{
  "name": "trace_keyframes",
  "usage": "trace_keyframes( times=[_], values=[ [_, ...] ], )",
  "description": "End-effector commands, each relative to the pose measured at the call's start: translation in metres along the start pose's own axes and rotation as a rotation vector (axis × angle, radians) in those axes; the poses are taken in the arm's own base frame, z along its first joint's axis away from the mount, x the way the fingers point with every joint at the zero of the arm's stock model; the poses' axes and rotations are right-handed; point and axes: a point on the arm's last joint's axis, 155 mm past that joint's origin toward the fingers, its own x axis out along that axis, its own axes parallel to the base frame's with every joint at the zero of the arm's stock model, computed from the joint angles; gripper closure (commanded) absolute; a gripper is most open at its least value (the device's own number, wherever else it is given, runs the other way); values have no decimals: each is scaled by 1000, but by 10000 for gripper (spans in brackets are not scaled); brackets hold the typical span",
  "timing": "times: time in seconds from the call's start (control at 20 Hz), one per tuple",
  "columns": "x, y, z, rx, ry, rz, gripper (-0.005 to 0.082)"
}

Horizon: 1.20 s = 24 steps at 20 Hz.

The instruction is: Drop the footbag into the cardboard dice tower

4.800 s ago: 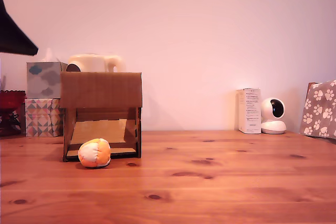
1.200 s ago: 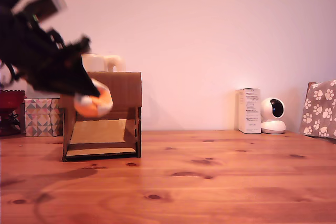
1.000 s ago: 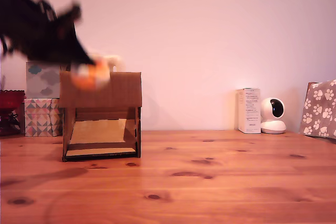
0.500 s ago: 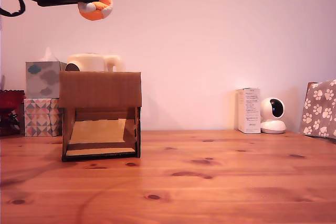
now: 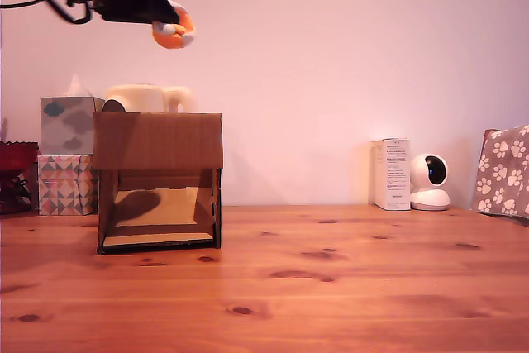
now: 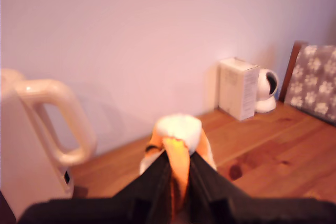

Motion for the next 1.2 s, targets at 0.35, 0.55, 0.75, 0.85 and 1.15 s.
trace_keyframes(
  times=[0.35, 0.55, 0.75, 0.85, 1.15],
  values=[
    [27, 10, -18, -30, 154, 4, 764],
    [27, 11, -18, -25, 153, 6, 423],
    [26, 26, -18, 55, 156, 85, 183],
    [23, 28, -20, 67, 170, 94, 188],
    [1, 1, -25, 52, 246, 16, 785]
  ],
)
